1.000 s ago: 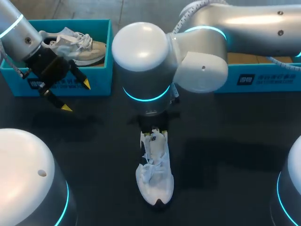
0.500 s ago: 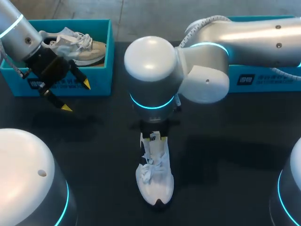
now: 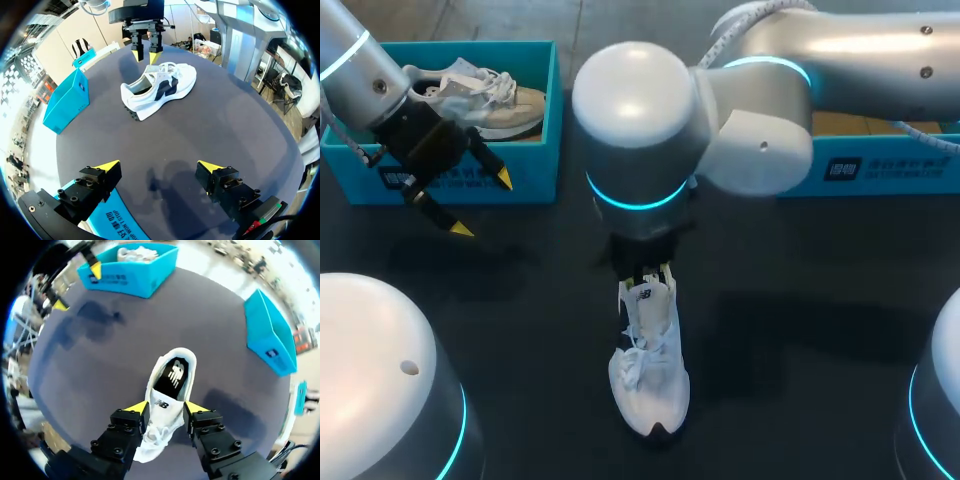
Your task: Take the shoe out of the shoebox, open the shoe tongue, remove and reinsert the insole, then place the shoe into the shoebox
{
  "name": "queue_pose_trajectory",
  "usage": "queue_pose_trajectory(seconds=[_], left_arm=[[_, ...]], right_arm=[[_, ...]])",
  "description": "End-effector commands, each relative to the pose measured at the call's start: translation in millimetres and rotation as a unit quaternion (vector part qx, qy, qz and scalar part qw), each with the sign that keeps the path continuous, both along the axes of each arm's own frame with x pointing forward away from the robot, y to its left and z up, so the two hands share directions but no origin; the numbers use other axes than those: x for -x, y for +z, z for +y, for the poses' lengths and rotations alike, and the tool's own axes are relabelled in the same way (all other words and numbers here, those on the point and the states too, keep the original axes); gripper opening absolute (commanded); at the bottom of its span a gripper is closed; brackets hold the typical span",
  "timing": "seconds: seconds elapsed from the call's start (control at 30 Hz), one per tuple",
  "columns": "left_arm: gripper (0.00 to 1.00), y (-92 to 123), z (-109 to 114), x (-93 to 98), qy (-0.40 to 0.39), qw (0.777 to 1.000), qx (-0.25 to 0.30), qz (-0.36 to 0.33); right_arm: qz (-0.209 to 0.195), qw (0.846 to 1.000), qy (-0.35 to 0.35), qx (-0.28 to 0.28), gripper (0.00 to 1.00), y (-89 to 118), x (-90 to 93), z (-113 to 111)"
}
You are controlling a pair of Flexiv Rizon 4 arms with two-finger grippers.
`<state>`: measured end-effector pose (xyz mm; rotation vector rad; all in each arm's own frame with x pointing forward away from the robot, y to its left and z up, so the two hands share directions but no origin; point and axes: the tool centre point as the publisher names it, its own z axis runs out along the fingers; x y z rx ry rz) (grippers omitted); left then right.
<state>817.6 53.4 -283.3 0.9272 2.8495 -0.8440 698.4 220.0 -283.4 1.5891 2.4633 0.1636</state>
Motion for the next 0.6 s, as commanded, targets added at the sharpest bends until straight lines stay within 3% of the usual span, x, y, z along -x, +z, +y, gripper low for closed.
queue_pose_trajectory(seconds=[0.03,0.17,0.3,0.43,0.6], left_arm=[[1.00,0,0,0.7,0.000,1.000,-0.001,0.000],[1.00,0,0,0.7,0.000,1.000,-0.001,0.000],[1.00,0,0,0.7,0.000,1.000,-0.001,0.000],[1.00,0,0,0.7,0.000,1.000,-0.001,0.000],[1.00,0,0,0.7,0.000,1.000,-0.001,0.000]], right_arm=[[0.023,0.992,0.127,0.007,0.49,4,-8.2,-11],[0.026,0.980,0.197,0.002,0.98,5,-11.9,-20],[0.013,0.965,0.263,-0.005,1.00,8,-12.9,-27],[0.005,0.929,0.369,-0.020,1.00,12,-8.7,-30],[0.005,0.929,0.369,-0.020,1.00,12,-8.7,-30]])
